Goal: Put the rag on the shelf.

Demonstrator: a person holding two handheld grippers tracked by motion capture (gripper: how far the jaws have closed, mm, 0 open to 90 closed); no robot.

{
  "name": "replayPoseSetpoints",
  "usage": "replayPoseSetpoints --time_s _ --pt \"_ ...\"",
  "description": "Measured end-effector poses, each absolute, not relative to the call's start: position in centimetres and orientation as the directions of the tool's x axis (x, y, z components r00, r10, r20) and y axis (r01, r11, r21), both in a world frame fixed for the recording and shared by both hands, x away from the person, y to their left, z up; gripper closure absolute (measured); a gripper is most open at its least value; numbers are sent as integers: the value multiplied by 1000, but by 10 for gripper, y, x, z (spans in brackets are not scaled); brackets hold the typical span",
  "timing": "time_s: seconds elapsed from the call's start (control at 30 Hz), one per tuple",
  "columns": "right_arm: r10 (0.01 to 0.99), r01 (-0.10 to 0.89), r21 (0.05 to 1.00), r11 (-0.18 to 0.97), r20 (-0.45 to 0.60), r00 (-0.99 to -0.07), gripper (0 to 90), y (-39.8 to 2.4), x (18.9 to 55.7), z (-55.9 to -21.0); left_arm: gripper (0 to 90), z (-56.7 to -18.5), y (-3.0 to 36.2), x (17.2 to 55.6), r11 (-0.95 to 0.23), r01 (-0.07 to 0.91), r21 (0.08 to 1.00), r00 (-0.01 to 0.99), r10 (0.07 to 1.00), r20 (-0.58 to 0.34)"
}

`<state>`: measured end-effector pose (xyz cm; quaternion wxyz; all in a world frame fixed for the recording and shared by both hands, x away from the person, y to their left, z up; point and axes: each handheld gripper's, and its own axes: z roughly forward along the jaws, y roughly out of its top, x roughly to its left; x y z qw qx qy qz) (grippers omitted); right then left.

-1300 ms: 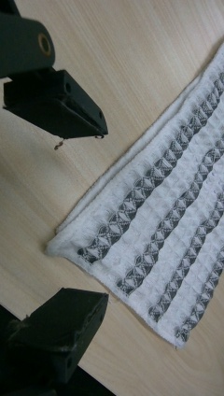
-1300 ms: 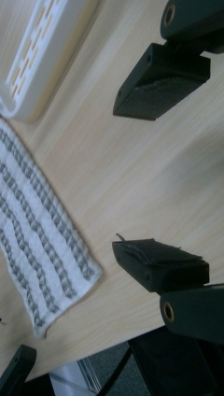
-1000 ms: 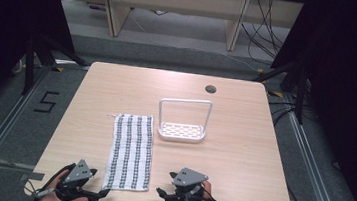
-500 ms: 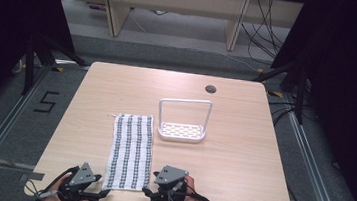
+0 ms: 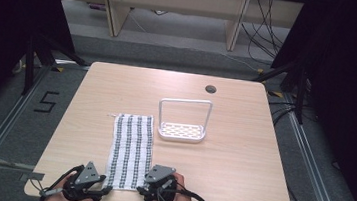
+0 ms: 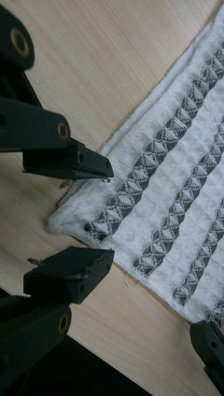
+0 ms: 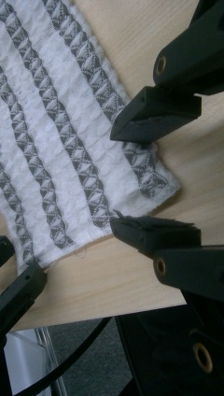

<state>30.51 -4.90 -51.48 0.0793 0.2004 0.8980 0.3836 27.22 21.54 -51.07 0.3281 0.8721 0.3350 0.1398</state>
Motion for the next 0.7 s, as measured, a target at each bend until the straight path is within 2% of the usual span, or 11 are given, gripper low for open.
replayPoseSetpoints --time_s 0.17,0.23,0.3,0.47,0.57,0.7 --pt "433 313 724 614 23 -901 658 -49 309 -517 701 -511 216 275 -547 497 674 738 675 4" --pt "447 321 722 613 18 -894 738 -49 310 -517 794 -511 216 278 -546 494 677 736 676 9" --pt "446 313 726 612 10 -895 784 -49 311 -517 828 -512 215 279 -546 490 679 737 676 11" --pt "458 328 725 605 20 -889 853 -48 313 -517 855 -508 214 278 -601 445 664 759 647 78" --pt "456 331 734 594 31 -889 859 -49 315 -513 857 -504 215 278 -544 449 709 736 675 52" --pt "451 315 755 575 29 -892 861 -51 317 -503 857 -495 218 280 -552 437 711 743 667 61"
